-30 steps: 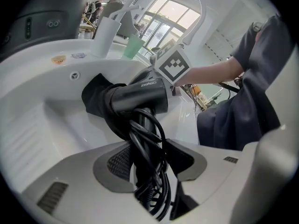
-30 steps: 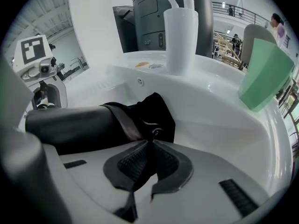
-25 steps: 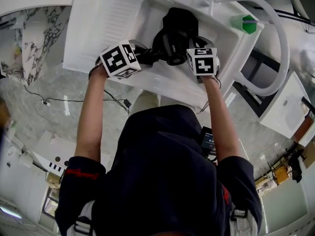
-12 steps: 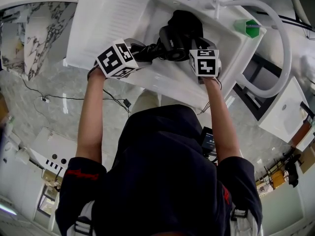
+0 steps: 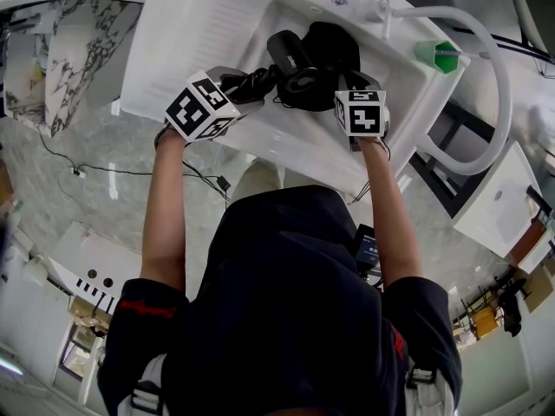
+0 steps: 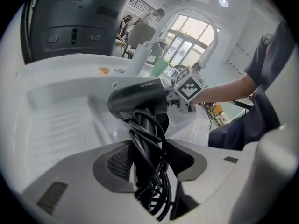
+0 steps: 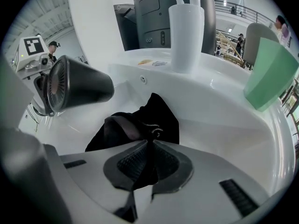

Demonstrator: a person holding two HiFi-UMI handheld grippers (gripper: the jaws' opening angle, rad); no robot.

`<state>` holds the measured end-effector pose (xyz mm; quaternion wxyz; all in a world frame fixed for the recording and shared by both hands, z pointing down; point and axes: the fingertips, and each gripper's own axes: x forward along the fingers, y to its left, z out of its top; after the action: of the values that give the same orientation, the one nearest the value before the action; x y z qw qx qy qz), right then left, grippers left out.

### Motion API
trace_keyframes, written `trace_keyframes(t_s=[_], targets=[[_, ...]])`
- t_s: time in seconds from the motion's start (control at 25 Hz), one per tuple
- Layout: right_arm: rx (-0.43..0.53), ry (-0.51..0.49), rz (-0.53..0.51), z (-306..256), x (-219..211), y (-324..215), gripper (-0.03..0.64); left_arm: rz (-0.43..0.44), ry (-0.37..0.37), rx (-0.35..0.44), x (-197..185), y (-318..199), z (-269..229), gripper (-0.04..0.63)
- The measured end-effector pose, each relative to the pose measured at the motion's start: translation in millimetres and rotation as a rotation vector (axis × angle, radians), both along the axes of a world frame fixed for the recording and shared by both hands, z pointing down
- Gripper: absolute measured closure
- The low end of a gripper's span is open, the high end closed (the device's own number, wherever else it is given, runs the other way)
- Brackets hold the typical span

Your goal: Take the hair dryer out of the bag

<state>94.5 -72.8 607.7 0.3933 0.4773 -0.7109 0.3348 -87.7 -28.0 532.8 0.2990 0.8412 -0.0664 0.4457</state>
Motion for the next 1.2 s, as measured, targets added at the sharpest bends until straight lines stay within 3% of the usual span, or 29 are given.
trace_keyframes(t_s=[0.72,1.2], targets=[[-0.034,0.013,-0.040,10,-6,3,0.566,-0.401,-0.157,0.198,-61,-64,3,0.377],[-0.034,0.021,-0.053,10,-11,3,0.566,-0.555,-0.280,0.236,-99,-83,10,0.377]])
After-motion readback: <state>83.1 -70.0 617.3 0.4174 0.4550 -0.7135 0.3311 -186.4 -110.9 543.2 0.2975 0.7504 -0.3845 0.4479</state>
